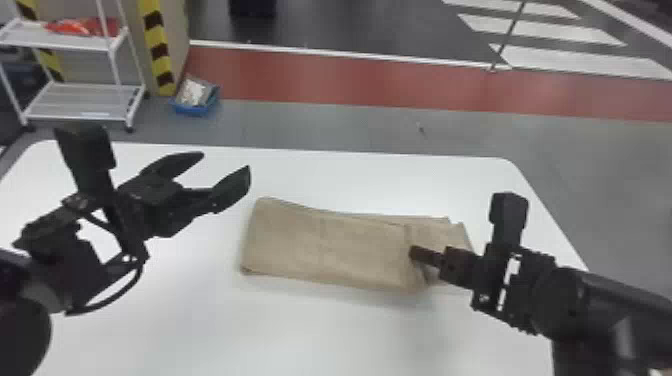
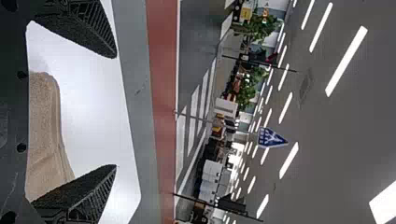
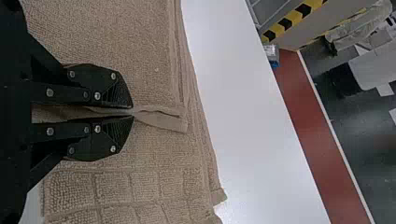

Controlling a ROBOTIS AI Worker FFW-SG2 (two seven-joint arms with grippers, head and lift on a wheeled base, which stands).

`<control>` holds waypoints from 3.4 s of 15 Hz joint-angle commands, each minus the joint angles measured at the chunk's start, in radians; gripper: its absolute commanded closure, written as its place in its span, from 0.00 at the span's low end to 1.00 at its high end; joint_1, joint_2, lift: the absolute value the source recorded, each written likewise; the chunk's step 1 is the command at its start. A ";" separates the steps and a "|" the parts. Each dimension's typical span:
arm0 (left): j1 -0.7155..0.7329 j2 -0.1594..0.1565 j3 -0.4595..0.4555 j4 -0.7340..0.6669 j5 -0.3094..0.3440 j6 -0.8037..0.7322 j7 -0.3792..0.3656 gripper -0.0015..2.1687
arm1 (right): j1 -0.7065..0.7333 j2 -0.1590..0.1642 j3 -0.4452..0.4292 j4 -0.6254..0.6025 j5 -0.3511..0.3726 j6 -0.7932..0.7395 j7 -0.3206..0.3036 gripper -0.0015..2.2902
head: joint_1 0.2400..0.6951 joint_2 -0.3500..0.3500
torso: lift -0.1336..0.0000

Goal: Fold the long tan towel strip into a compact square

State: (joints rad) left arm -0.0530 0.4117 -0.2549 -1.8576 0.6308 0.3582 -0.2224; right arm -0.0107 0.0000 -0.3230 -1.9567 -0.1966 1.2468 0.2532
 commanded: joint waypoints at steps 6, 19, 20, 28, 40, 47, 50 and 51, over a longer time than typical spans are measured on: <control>0.005 0.001 0.002 -0.003 0.001 0.003 0.000 0.02 | 0.049 0.001 -0.001 -0.113 -0.050 -0.029 0.017 0.46 | 1.00 0.24 | 0.07; 0.025 -0.001 0.008 -0.014 -0.008 0.025 0.003 0.02 | 0.021 0.001 -0.129 -0.022 -0.124 -0.106 0.069 0.46 | 1.00 0.19 | 0.07; 0.025 -0.001 0.009 -0.015 -0.010 0.025 0.005 0.02 | 0.029 0.001 -0.131 -0.053 -0.139 -0.094 0.069 0.46 | 1.00 0.19 | 0.07; 0.032 0.003 0.014 -0.023 -0.016 0.034 0.006 0.02 | 0.021 -0.040 -0.317 -0.090 -0.247 -0.039 0.072 0.46 | 1.00 0.16 | 0.07; 0.064 0.013 0.029 -0.046 -0.026 0.040 0.009 0.02 | 0.000 -0.110 -0.243 0.130 -0.090 -0.229 0.069 0.00 | 1.00 0.06 | 0.07; 0.062 0.027 0.029 -0.048 -0.020 0.040 0.009 0.02 | 0.043 -0.129 -0.355 0.082 -0.165 -0.210 0.092 0.05 | 1.00 0.00 | 0.07; 0.073 0.015 0.005 -0.049 -0.014 0.040 0.015 0.02 | 0.063 -0.129 -0.376 0.073 -0.173 -0.220 0.118 0.06 | 1.00 0.00 | 0.07; 0.073 0.007 -0.012 -0.051 -0.010 0.043 0.017 0.02 | 0.072 -0.129 -0.384 0.061 -0.187 -0.220 0.121 0.06 | 1.00 0.00 | 0.07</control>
State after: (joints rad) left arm 0.0173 0.4286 -0.2454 -1.9072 0.6163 0.3990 -0.2061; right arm 0.0491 -0.1288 -0.6963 -1.8836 -0.3693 1.0284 0.3716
